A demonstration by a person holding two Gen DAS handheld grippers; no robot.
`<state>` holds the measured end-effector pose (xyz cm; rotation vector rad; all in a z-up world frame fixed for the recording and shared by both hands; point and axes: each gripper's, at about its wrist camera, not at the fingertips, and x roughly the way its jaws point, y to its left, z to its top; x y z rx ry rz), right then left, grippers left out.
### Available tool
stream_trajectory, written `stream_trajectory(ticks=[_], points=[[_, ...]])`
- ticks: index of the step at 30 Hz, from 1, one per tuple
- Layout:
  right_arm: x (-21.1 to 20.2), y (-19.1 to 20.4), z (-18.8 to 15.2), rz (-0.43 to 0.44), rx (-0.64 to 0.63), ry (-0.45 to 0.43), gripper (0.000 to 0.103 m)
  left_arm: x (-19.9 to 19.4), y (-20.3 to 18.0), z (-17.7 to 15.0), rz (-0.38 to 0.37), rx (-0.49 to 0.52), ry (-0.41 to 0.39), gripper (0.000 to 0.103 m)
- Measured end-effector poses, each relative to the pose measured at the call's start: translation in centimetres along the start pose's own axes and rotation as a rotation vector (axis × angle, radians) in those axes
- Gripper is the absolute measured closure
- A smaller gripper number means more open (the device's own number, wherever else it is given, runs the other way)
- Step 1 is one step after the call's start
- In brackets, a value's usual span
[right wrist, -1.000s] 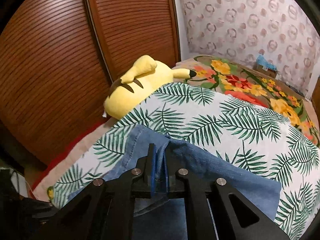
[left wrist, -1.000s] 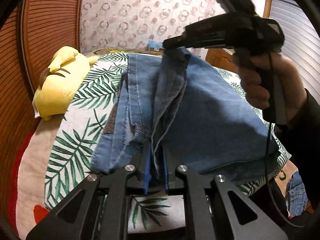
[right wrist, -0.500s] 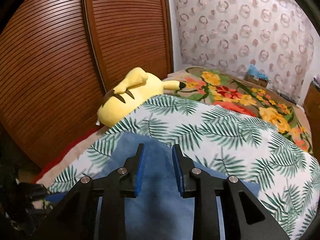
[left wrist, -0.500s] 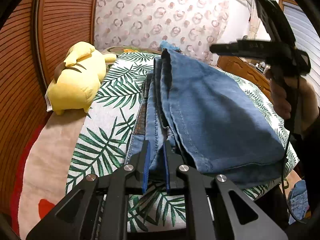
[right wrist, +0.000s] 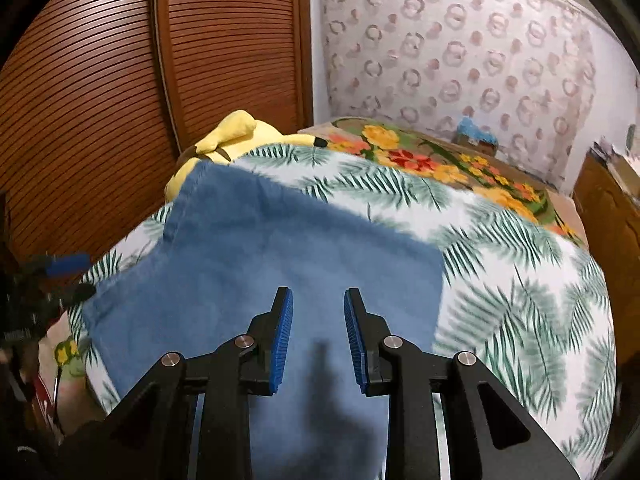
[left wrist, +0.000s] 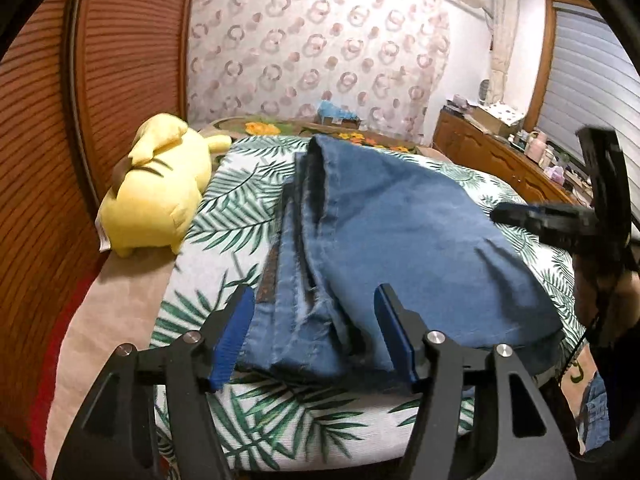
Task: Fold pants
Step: 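Lay the folded jeans flat and open both tools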
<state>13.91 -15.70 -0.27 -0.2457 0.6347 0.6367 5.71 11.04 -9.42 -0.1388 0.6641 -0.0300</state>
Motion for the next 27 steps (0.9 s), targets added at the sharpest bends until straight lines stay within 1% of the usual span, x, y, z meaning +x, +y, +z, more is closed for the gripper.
stream_trajectory(ticks=[3, 5, 8, 12, 18, 20, 27], points=[[-1.6, -0.1, -1.7, -0.008, 0.019, -0.005, 0.074, 0.0, -1.1, 0.3, -0.014, 0.029, -0.002, 0.04], [-2.6, -0.2, -2.4, -0.01, 0.028, -0.009, 0.065, 0.1, -1.9, 0.3, -0.036, 0.042, -0.005, 0.04], [-3.6, -0.8, -3.4, -0.018, 0.074, -0.004, 0.059, 0.4, -3.1, 0.3, -0.051, 0.057, 0.002, 0.04], [-4.8, -1.4, -4.6, -0.042, 0.103, 0.006, 0.059, 1.2, -4.7, 0.2, -0.076, 0.088, 0.019, 0.04], [-6.3, -1.6, -5.5, -0.043, 0.129, 0.02, 0.059, 1.8, -6.9, -0.1, -0.108, 0.128, 0.042, 0.04], [-6.6, -1.5, -5.9, -0.024, 0.133, 0.02, 0.059, 1.9, -7.5, -0.3, -0.114, 0.139, 0.048, 0.04], [-6.6, -1.1, -6.6, -0.02, 0.143, 0.046, 0.059, 2.7, -8.4, -1.0, -0.121, 0.158, 0.082, 0.04]])
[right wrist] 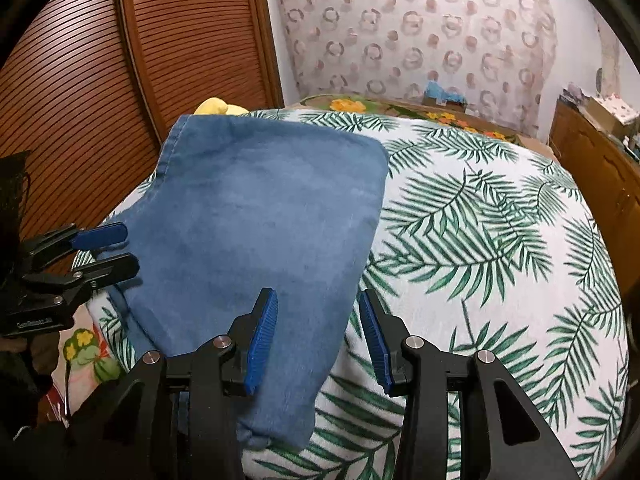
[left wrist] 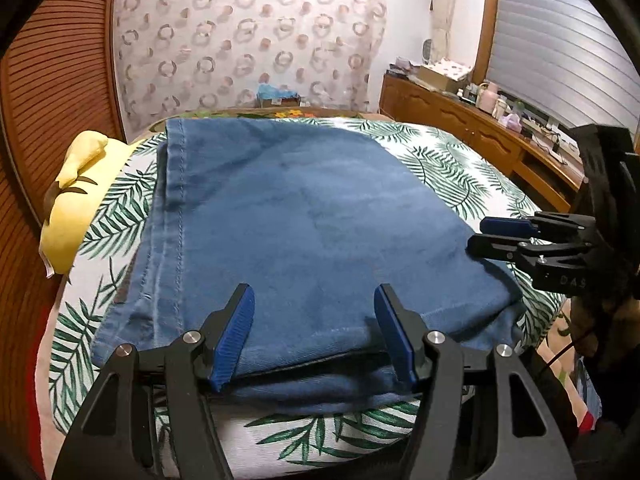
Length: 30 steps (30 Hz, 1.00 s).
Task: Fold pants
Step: 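Lay the folded jeans flat and open both tools, then grasp the folded jeans end with the right tool and lift it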
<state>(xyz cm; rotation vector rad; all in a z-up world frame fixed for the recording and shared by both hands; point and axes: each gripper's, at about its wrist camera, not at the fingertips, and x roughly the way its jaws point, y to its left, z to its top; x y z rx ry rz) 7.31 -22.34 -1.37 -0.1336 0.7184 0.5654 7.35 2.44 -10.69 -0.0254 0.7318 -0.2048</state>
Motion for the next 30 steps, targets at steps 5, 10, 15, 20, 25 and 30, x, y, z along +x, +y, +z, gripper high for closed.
stream_trajectory(ticks=[5, 10, 15, 20, 25, 30], points=[[-0.2, 0.0, -0.3, 0.01, 0.012, 0.006, 0.059, 0.6, -0.3, -0.5, 0.009, 0.008, 0.021, 0.04], [-0.2, 0.2, -0.8, 0.024, 0.022, 0.029, 0.059, 1.2, -0.3, -1.0, 0.018, 0.022, 0.035, 0.04], [-0.4, 0.5, -1.4, 0.027, 0.028, 0.057, 0.059, 1.3, -0.3, -1.3, 0.02, 0.029, 0.037, 0.04], [-0.3, 0.8, -1.7, 0.03, 0.041, 0.07, 0.059, 1.4, -0.3, -1.3, 0.022, 0.036, 0.037, 0.04], [0.5, 0.5, -1.7, 0.068, 0.07, 0.088, 0.059, 1.5, -0.4, -1.4, 0.021, 0.041, 0.037, 0.04], [1.1, 0.2, -1.7, 0.121, 0.09, 0.083, 0.069, 0.9, -0.7, -1.4, 0.005, 0.028, 0.05, 0.04]])
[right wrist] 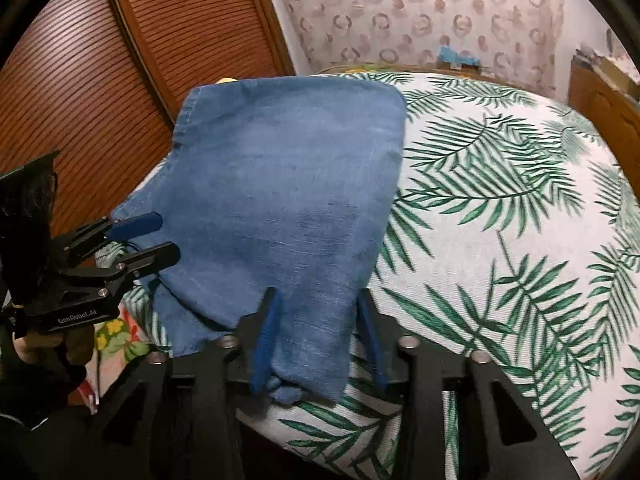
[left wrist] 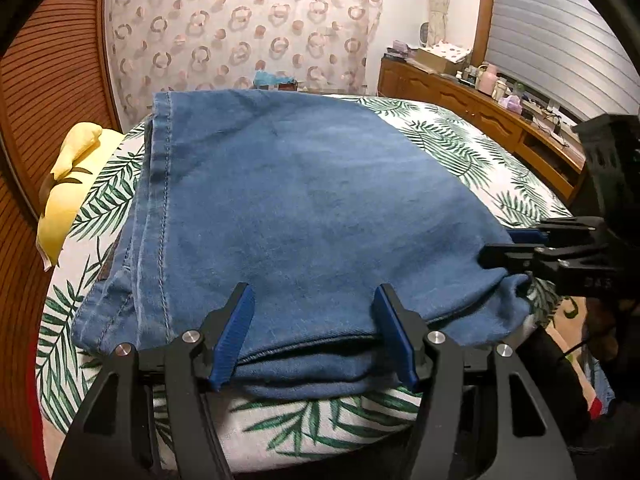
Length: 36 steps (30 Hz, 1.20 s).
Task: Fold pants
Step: 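Grasp the folded jeans end with the right tool and lift it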
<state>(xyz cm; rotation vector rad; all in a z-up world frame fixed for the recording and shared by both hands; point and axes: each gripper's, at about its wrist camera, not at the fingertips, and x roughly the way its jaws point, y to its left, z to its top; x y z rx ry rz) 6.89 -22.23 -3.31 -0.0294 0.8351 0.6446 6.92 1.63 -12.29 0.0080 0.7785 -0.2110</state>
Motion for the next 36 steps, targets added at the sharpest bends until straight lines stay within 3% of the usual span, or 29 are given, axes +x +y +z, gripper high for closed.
stream_trajectory(ticks=[5, 8, 22, 36], points=[[-0.7, 0.3, 0.2, 0.007, -0.006, -0.044, 0.088, -0.2, -0.3, -0.6, -0.001, 0.03, 0.005, 0.04], [-1.8, 0.8, 0.6, 0.025, -0.021, -0.091, 0.092, -0.2, 0.1, -0.6, -0.01, 0.009, -0.001, 0.04], [-4.0, 6.2, 6.2, 0.102, -0.172, -0.189, 0.094, -3.7, 3.1, 0.0, 0.01, -0.075, -0.059, 0.04], [1.7, 12.3, 10.2, 0.206, -0.328, -0.154, 0.094, -7.7, 9.4, -0.6, 0.12, -0.19, -0.141, 0.04]])
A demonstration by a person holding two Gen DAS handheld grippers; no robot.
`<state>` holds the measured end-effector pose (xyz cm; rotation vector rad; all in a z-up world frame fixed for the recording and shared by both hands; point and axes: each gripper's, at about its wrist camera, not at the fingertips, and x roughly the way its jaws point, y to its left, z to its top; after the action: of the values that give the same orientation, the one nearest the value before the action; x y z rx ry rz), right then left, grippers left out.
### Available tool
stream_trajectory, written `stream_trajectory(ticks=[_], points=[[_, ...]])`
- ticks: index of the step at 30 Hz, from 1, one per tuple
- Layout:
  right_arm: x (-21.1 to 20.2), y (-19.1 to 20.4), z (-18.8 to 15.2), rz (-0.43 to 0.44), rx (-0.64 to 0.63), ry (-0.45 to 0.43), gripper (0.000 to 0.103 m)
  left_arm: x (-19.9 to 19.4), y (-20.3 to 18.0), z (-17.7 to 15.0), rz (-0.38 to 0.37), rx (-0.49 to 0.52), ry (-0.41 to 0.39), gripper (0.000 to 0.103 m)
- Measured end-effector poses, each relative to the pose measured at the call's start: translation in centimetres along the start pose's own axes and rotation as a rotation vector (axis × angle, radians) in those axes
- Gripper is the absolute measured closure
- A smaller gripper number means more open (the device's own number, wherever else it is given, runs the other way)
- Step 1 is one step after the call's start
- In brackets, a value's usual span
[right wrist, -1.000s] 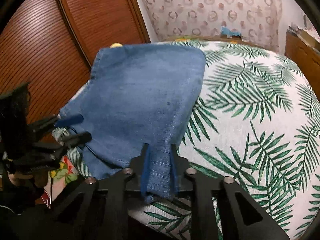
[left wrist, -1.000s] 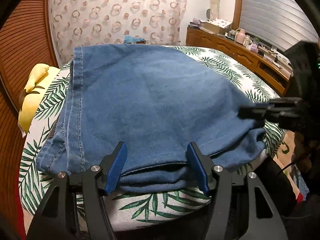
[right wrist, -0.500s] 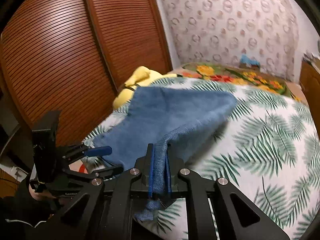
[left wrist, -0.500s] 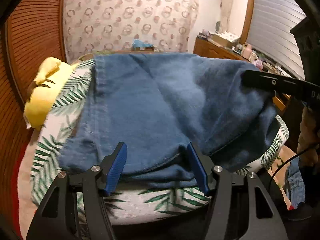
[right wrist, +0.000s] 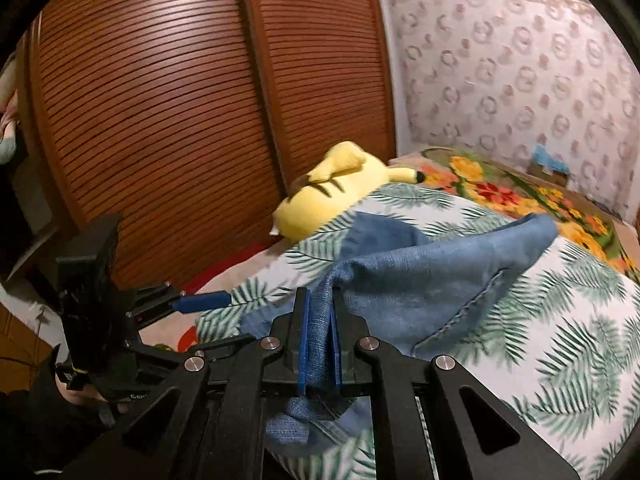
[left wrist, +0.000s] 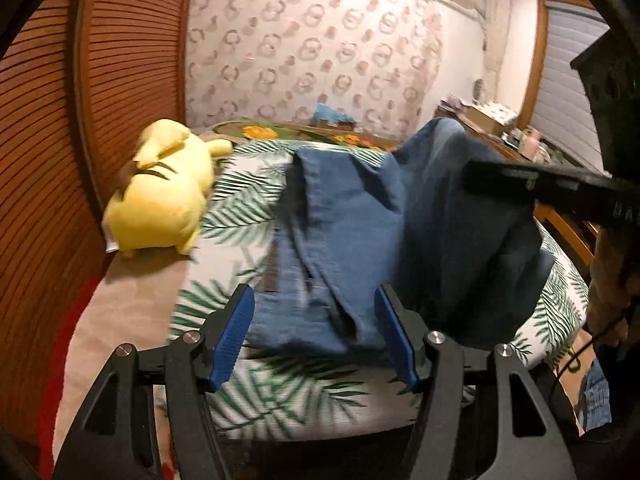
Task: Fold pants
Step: 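Grasp the folded jeans end with the right tool and lift it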
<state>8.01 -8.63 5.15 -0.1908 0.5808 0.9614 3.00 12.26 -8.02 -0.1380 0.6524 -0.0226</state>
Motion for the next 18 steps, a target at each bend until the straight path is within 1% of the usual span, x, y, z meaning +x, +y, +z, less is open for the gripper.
stream_trajectory(ticks=[3, 7, 8, 10, 12, 14, 16, 18], points=[[2.3, 0.4, 0.6, 0.023, -0.02, 0.032, 0.094, -0.4, 1.2, 0.2, 0.025, -0.013, -0.011, 0.04], [5.3, 0.2, 1.2, 0.081, -0.006, 0.083, 0.094, -1.0, 2.7, 0.2, 0.053, -0.031, -0.025, 0.04], [6.1, 0.1, 1.1, 0.097, 0.0, 0.103, 0.094, -1.1, 2.9, 0.1, 0.058, -0.034, -0.027, 0.04], [8.2, -0.5, 0.5, 0.132, 0.03, 0.172, 0.094, -1.1, 3.4, -0.1, 0.075, -0.041, -0.028, 0.04], [9.6, -1.4, 0.1, 0.13, 0.067, 0.197, 0.094, -1.0, 3.9, -0.3, 0.08, -0.054, -0.023, 0.04], [10.0, -2.3, 0.0, 0.143, 0.106, 0.196, 0.094, -0.8, 4.1, -0.4, 0.083, -0.058, -0.018, 0.04], [9.9, -3.1, 0.3, 0.152, 0.127, 0.196, 0.089, -0.8, 4.0, -0.4, 0.081, -0.057, -0.018, 0.04], [9.1, -3.2, 0.6, 0.135, 0.12, 0.187, 0.085, -0.9, 3.9, -0.2, 0.078, -0.054, -0.023, 0.04]])
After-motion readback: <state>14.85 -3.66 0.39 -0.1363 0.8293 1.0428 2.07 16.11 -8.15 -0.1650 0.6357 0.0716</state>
